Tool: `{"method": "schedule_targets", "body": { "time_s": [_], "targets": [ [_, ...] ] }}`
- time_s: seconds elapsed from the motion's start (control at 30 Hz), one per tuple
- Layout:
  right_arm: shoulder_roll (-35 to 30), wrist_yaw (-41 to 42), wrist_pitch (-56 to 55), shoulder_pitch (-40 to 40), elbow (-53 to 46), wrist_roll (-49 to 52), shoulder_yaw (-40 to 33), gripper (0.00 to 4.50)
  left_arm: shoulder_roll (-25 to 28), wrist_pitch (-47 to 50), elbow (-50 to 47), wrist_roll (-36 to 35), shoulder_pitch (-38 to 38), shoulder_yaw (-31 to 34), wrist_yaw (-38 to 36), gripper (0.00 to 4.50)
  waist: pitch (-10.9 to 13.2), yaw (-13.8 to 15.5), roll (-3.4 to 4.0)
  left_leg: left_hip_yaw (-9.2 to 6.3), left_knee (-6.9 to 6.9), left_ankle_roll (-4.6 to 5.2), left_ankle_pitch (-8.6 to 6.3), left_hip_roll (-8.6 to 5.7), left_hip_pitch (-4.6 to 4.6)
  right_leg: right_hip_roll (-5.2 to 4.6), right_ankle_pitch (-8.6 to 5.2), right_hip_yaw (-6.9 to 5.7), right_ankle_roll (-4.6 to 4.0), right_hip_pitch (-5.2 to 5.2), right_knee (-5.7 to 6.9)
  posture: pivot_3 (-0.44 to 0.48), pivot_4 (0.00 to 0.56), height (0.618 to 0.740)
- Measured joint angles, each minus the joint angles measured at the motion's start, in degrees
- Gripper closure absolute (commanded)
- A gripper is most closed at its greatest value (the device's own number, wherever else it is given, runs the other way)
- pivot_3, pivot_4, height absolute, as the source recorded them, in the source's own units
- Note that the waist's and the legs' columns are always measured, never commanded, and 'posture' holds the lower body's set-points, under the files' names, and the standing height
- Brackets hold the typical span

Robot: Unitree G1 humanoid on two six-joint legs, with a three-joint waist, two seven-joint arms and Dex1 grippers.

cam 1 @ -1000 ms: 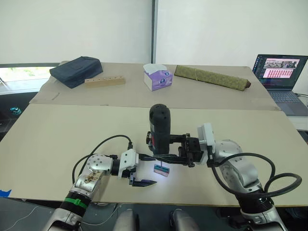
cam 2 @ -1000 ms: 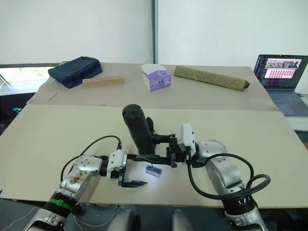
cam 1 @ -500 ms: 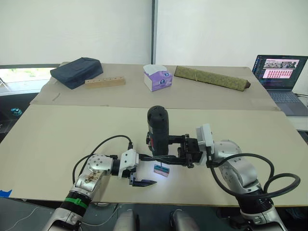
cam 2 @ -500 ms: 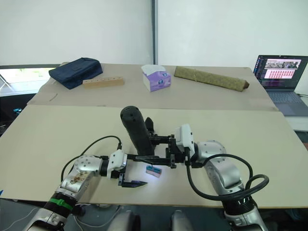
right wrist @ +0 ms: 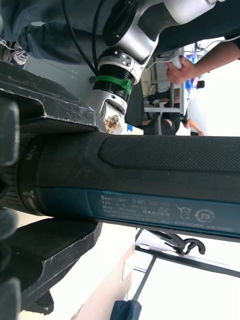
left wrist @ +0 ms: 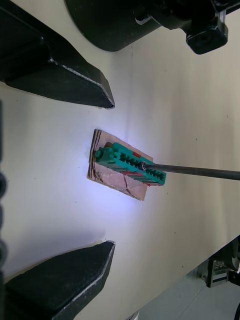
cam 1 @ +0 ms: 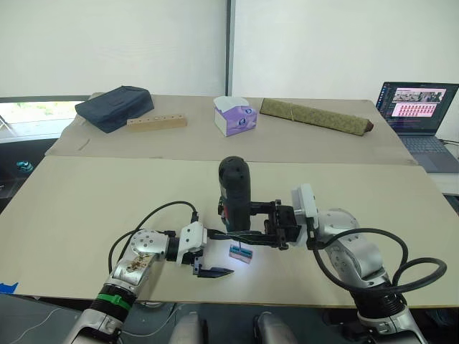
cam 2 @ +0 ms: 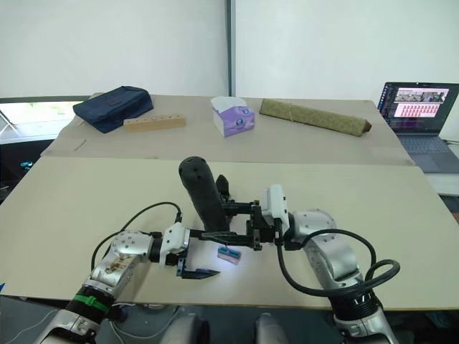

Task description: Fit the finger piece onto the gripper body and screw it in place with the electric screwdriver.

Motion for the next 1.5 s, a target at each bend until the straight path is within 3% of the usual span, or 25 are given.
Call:
{"method": "schedule_targets", "body": {
  "time_s": [0.67, 1.03, 1.27, 1.5],
  "targets": [
    [0.6, -0.5, 0.1, 0.0, 0.7, 0.3, -0.3, 2.59, 0.0, 0.2, -0.2, -0.2, 0.1, 0.1, 0.4, 0.05, 0.0, 0.0, 0.01, 0.0, 0.0, 0.0, 0.0, 0.0, 0.0, 0.0, 0.0, 0.0, 0.0, 0.0, 0.0, 0.0, 0.15, 0.74],
    [0.6, -2.4, 4.0, -1.5, 0.1, 4.2, -1.9, 2.59, -0.1, 3.5, -1.0, -3.8, 0.7, 1.6, -0.6, 0.05, 0.0, -0.5, -0.05, -0.02, 0.0, 0.0, 0.0, 0.02, -0.2, 0.02, 0.0, -0.01, 0.0, -0.19, -0.01, 0.0, 0.15, 0.74],
    [0.2, -3.7, 6.4, -3.1, -2.4, 6.6, -3.2, 2.59, 2.8, 3.3, -4.1, -6.6, 3.3, 3.4, -3.0, 0.05, 0.1, -1.3, -0.12, -0.04, 0.0, 0.0, 0.0, 0.07, -0.22, 0.04, 0.0, -0.02, 0.0, -0.21, 0.0, 0.0, 0.15, 0.74],
    [-2.2, -7.0, 11.3, -6.7, -6.7, 11.5, -7.7, 2.59, 8.6, 7.6, -14.6, -16.3, 9.1, 11.1, -4.8, 0.05, 0.2, -1.5, -0.2, -0.05, -0.01, 0.0, 0.0, 0.15, -0.21, 0.04, 0.0, -0.03, -0.02, -0.25, 0.02, 0.0, 0.15, 0.74]
  ]
}}
